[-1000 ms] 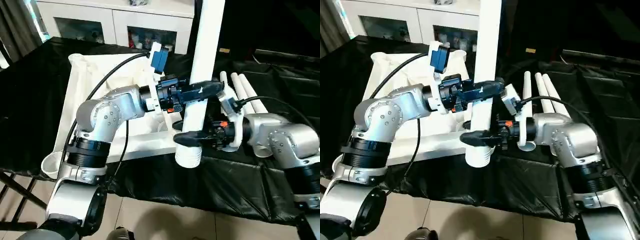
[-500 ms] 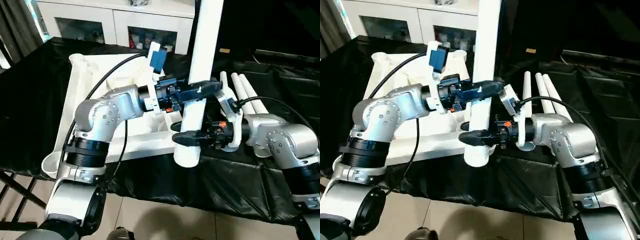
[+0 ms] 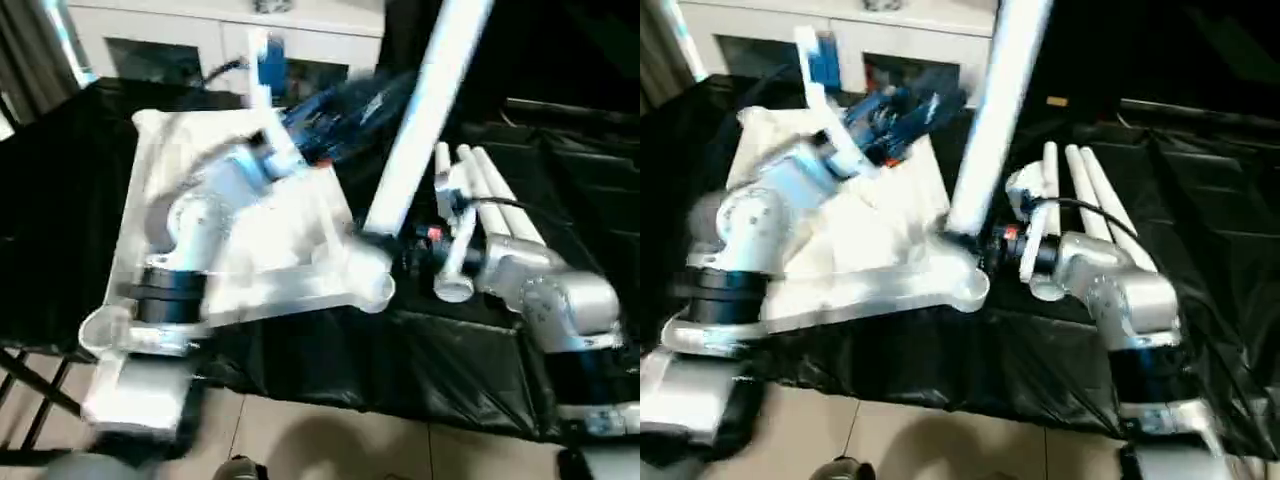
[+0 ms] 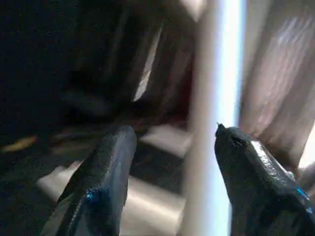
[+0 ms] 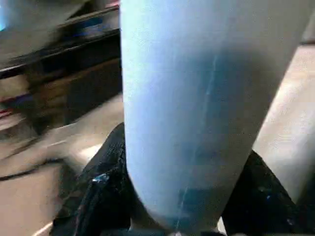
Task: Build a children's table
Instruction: Pick table leg
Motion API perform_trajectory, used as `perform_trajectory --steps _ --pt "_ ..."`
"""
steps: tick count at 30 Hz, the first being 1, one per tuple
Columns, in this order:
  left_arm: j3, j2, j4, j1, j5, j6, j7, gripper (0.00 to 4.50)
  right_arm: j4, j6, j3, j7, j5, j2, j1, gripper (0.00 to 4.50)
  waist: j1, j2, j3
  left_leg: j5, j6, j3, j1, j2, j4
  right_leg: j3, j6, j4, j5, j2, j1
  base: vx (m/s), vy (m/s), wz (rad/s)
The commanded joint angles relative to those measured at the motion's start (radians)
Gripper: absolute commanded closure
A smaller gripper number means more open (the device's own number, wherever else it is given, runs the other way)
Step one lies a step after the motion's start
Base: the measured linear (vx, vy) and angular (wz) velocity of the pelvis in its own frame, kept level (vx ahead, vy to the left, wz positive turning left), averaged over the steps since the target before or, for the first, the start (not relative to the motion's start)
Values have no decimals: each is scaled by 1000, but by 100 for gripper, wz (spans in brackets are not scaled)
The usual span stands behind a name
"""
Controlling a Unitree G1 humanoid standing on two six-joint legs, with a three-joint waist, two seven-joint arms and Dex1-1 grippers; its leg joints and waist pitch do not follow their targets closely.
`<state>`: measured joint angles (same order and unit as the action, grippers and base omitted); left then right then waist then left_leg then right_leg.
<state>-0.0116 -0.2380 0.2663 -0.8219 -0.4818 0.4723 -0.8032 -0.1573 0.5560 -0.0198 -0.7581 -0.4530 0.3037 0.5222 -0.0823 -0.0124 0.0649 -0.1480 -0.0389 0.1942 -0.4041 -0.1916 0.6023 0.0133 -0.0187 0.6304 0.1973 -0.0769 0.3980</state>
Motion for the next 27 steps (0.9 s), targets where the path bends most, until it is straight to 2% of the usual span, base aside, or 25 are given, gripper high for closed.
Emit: perform_trajectory --steps 1,2,4,7,8,11,17,20,24,27 --pt "101 -44 52 39 137 -79 -23 154 -37 -105 -47 107 57 -13 7 261 5 9 -83 -224 -61 -16 39 -24 -67 -18 171 -79 173 -43 -33 0 0 0" --pt "107 -47 54 42 144 -84 -25 154 -40 -107 -47 111 59 -14 7 261 7 11 -83 -230 -70 -16 40 -24 -69 -19 167 -77 169 -40 -33 0 0 0" --pt "201 -102 102 97 249 -175 -67 154 -71 -112 -57 192 90 -25 11 261 4 14 -86 -199 -64 -16 40 -25 -68 -18 180 -73 101 -39 -34 0 0 0" --pt "243 -119 134 129 298 -219 -71 154 -86 -108 -66 223 87 -38 11 261 3 16 -87 -192 -59 -13 38 -23 -68 -19 198 -65 40 -38 -36 0 0 0" --pt "273 -127 166 154 315 -255 -116 154 -104 -112 -50 240 108 -43 3 261 2 17 -88 -197 -58 -13 39 -24 -67 -18 207 -64 34 -40 -37 0 0 0" --pt "297 -134 206 169 319 -275 -168 154 -111 -127 -29 250 141 -48 -11 261 2 16 -85 -214 -61 -12 39 -23 -69 -19 212 -67 63 -42 -35 0 0 0" --pt "353 -173 243 196 357 -310 -258 154 -73 -125 -50 257 108 -80 -15 261 8 21 -82 -273 -70 -14 43 -27 -75 -22 209 -71 115 -44 -30 0 0 0" --pt "359 -183 256 200 363 -319 -297 154 -61 -127 -44 262 106 -78 -12 261 12 23 -82 -271 -71 -14 43 -27 -75 -22 218 -70 103 -44 -30 0 0 0" --pt "386 -198 279 210 392 -341 -326 154 -53 -127 -41 262 114 -83 -13 261 14 21 -82 -277 -71 -14 43 -27 -76 -22 221 -69 106 -44 -30 0 0 0" --pt "401 -194 324 205 423 -348 -309 154 -39 -114 -38 251 110 -90 -15 261 18 20 -80 -283 -69 -13 41 -26 -76 -23 216 -71 122 -45 -30 0 0 0"
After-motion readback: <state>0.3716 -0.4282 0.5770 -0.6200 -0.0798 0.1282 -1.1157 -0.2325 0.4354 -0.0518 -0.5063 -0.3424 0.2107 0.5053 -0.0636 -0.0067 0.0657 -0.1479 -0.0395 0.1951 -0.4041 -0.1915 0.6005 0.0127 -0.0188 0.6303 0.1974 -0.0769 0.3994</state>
